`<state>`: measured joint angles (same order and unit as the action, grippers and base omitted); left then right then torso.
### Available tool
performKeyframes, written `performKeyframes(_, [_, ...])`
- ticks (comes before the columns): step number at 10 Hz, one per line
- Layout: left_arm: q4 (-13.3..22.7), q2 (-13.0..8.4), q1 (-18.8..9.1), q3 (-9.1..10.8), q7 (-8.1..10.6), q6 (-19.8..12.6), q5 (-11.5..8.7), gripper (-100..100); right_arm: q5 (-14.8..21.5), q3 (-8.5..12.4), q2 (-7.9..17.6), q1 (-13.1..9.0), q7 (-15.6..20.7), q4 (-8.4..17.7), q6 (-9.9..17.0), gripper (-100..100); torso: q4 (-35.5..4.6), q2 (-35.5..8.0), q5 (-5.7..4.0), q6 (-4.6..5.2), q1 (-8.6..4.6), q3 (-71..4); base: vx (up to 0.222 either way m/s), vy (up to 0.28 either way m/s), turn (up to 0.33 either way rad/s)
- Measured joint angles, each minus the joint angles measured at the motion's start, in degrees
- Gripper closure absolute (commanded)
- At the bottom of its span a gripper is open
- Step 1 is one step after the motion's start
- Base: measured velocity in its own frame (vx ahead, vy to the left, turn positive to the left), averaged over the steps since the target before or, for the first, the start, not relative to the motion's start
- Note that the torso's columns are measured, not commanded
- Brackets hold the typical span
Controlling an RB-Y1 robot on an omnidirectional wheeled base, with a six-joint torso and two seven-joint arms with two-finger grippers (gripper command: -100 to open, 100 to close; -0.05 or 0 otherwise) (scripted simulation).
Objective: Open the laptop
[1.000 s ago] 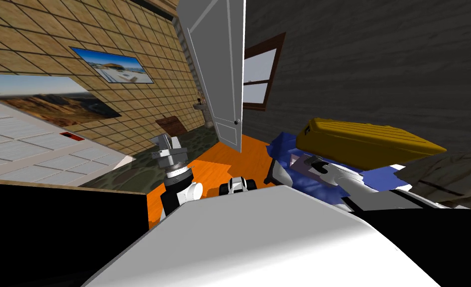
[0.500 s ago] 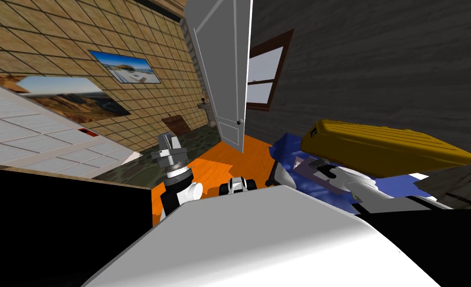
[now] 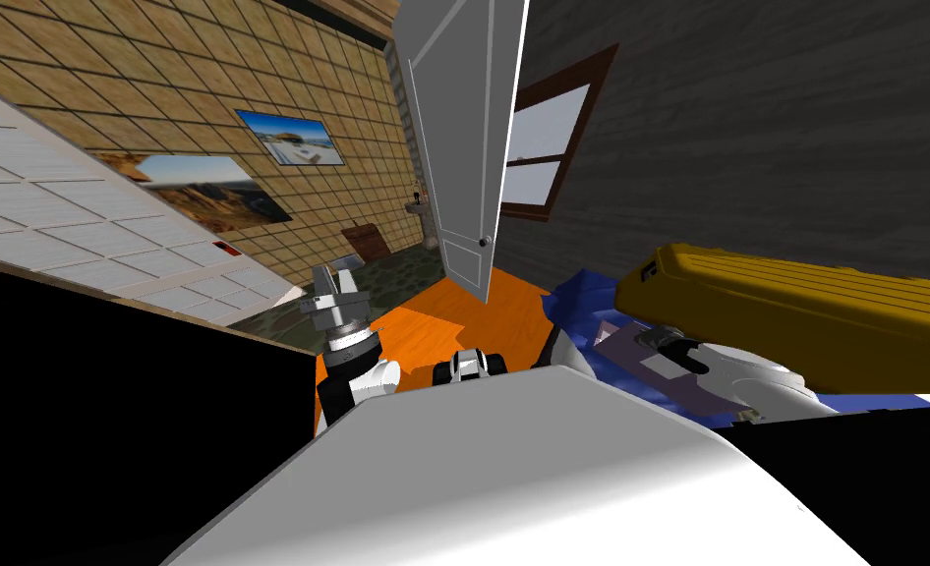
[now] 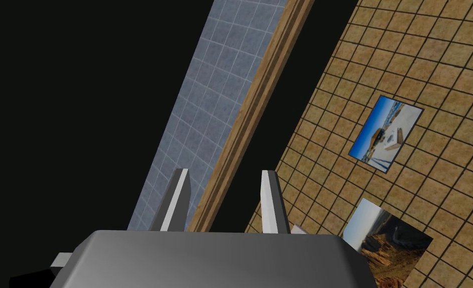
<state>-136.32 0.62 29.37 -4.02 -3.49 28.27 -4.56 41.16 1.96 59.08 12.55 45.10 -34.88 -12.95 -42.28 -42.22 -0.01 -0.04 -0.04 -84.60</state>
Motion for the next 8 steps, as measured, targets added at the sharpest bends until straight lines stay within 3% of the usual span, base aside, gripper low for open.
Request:
performKeyframes(2, [0.0, 0.0, 0.0, 0.0, 0.0, 0.0, 0.0, 0, 1.7, 0.7, -0.1, 1.0, -3.1, -0.1, -0.4, 100, 0.0, -0.1, 0.01, 0.04, 0.05, 0.1, 0.003, -0.001, -0.02])
performKeyframes(3, [0.0, 0.0, 0.0, 0.0, 0.0, 0.0, 0.0, 0, 1.9, 0.7, -0.1, 1.1, -4.5, -0.1, -0.3, 100, 0.0, -0.1, 0.02, 0.02, 0.08, 0.1, 0.022, -0.004, 0.332])
performKeyframes(4, [0.0, 0.0, 0.0, -0.01, 0.0, 0.0, 0.0, 0, 3.3, 0.2, 1.3, 4.0, -7.7, -2.1, 0.0, 100, 0.0, 0.0, 0.03, -0.06, 0.07, 0.0, 0.029, -0.021, 0.192])
performKeyframes(5, [0.0, 0.0, 0.0, 0.0, 0.0, 0.0, 0.0, 0, 5.0, 1.0, 1.7, 5.5, -10.4, -1.9, -0.7, 100, 0.0, 0.0, 0.0, 0.08, 0.0, 0.0, 0.02, -0.014, -0.027])
performKeyframes(6, [0.0, 0.0, 0.0, 0.0, 0.0, 0.0, 0.0, 0, 6.1, 1.6, 1.7, 4.8, -11.9, 0.1, -2.0, 100, 0.0, -0.1, -0.01, 0.08, 0.01, 0.0, 0.038, -0.011, 0.287])
performKeyframes(7, [0.0, 0.0, 0.0, 0.0, 0.0, 0.0, 0.0, 0, 7.8, 2.3, 2.7, 6.9, -14.3, 0.2, -3.1, 100, 0.0, 0.0, 0.03, -0.09, 0.04, 0.0, 0.032, -0.021, 0.189])
performKeyframes(8, [0.0, 0.0, 0.0, 0.0, 0.0, 0.0, 0.0, 0, 9.6, 4.0, 2.5, 6.9, -14.8, 2.7, -5.1, 100, 0.0, 0.0, -0.01, 0.01, 0.0, 0.0, 0.016, -0.013, -0.001])
